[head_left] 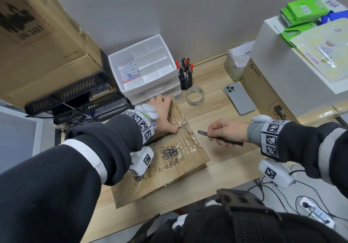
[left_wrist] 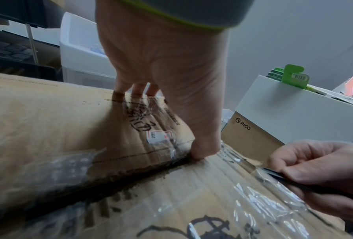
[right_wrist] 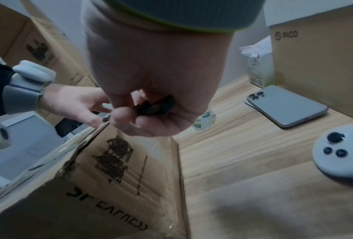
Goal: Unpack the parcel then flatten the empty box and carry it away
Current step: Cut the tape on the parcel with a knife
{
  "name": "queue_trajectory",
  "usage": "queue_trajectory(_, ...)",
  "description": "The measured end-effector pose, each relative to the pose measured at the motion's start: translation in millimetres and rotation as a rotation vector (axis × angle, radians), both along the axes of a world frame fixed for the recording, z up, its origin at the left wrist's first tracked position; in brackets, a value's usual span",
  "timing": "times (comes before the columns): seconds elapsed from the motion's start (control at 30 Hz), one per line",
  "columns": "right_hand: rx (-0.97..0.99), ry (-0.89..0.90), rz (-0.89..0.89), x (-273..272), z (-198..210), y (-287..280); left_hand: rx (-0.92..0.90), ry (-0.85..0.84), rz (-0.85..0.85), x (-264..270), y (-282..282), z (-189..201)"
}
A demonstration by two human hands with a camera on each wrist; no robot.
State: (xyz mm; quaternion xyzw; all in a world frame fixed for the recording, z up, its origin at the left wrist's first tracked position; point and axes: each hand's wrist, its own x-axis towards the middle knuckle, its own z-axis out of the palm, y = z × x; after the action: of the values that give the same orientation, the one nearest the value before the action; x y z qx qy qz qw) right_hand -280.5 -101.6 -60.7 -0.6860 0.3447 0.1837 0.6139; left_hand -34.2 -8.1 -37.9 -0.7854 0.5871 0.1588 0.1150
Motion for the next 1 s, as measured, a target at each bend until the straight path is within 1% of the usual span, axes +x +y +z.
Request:
queue_trajectory(0.13,-0.068,0.040,-0.258,0,-19,-14,0.017,-0.028,-0.011,-4,0,2)
queue_trajectory(0.17,-0.043,0.064,-0.318,1,-24,-17,0.020,-0.031,-0.013,-4,0,2)
queue_trajectory(0.23,0.071,0.109,-0.395,4,-30,-20,0.028,-0.031,-0.010,-3,-1,2)
queue_trajectory(0.33,0.247,0.104,-0.429,5,-36,-19,0.024,-0.030,-0.018,-3,-1,2)
queue_trajectory(0.43,0.335,0.134,-0.411,7,-45,-17,0.005,-0.030,-0.031,-4,-1,2)
queue_trajectory(0.53,0.320,0.157,-0.407,11,-55,-16,0.006,-0.029,-0.044,-3,-2,2)
queue_trajectory(0.83,0.382,0.083,-0.546,34,-84,-24,0.038,-0.031,-0.048,-1,-5,5)
queue_trajectory(0.93,0.338,0.100,-0.588,41,-99,-27,0.056,-0.037,-0.046,0,-7,5)
queue_trajectory(1.0,0.261,0.157,-0.603,44,-110,-30,0.061,-0.036,-0.047,1,-7,7)
